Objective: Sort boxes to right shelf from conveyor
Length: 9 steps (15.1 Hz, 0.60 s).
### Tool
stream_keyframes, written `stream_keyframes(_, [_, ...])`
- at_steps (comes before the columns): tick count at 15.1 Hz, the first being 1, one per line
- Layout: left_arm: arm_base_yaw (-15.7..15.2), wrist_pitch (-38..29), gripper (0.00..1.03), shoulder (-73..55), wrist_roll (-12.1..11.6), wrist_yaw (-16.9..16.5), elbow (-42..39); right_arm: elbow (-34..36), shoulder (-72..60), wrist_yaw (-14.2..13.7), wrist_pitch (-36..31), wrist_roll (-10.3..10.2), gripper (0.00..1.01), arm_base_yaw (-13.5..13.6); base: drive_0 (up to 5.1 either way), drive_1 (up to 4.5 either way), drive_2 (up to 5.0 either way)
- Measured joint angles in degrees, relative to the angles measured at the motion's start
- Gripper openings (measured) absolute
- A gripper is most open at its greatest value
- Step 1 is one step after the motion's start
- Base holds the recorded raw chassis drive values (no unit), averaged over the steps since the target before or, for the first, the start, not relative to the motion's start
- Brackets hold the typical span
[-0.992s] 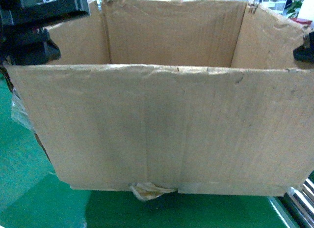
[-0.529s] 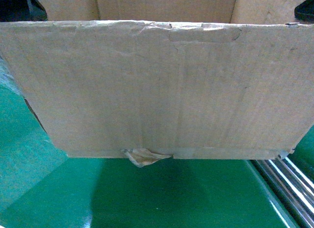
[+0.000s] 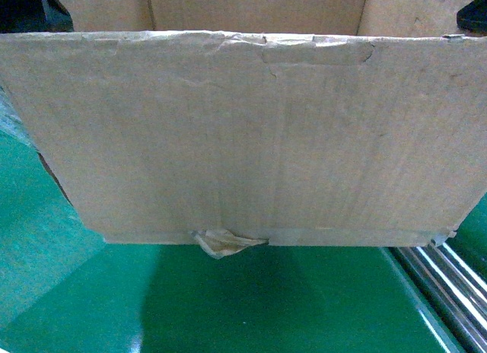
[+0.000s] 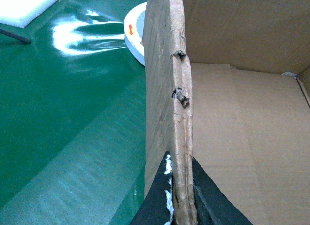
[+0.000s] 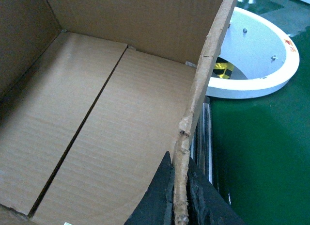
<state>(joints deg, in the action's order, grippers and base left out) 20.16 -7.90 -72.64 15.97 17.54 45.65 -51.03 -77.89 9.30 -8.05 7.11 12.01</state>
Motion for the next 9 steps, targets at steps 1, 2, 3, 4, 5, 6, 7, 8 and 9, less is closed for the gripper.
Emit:
stream_keyframes(1, [0.0, 0.0, 0.02, 0.0, 0.0, 0.0, 0.0, 0.0, 0.0, 0.0, 0.0, 0.0, 0.03, 0.0, 0.0, 0.00, 0.0])
stream_keyframes(2, [0.0, -0.2, 0.02, 0.0, 0.0, 0.0, 0.0, 0.0, 0.0, 0.0, -0.1, 0.0, 0.03, 0.0, 0.0, 0.00, 0.0])
stream_keyframes(3, [0.0, 0.3, 0.02, -0.1, 0.0, 0.0, 0.0, 0.1, 0.0, 0.0, 0.3, 0.0, 0.03, 0.0, 0.0, 0.00, 0.0])
stream_keyframes(4, [0.0, 0.0, 0.02, 0.1, 0.0, 0.0, 0.0, 0.1, 0.1, 0.0, 0.0, 0.0, 0.03, 0.0, -0.5, -0.51, -0.5])
stream_keyframes(5, [0.0, -0.2, 0.02, 0.1, -0.1, 0.0, 0.0, 0.1, 0.2, 0.0, -0.4, 0.0, 0.03, 0.0, -0.5, -0.51, -0.5])
stream_keyframes(6, [-0.1, 0.1, 0.02, 0.1, -0.1, 0.0, 0.0, 0.1, 0.1, 0.1, -0.1, 0.0, 0.03, 0.1, -1.3, -1.31, -1.3])
stream_keyframes(7, [-0.1, 0.2, 0.02, 0.1, -0.1, 0.0, 0.0, 0.1, 0.1, 0.1, 0.1, 0.0, 0.03, 0.1, -1.5, -1.50, -1.5])
stream_keyframes(8, [-0.1, 0.2, 0.02, 0.0, -0.1, 0.0, 0.0, 0.1, 0.1, 0.1, 0.1, 0.0, 0.03, 0.1, -1.5, -1.50, -1.5])
stream_keyframes(9, [-0.1, 0.2, 0.02, 0.0, -0.1, 0.0, 0.0, 0.1, 0.1, 0.1, 0.1, 0.0, 0.03, 0.0, -1.5, -1.50, -1.5])
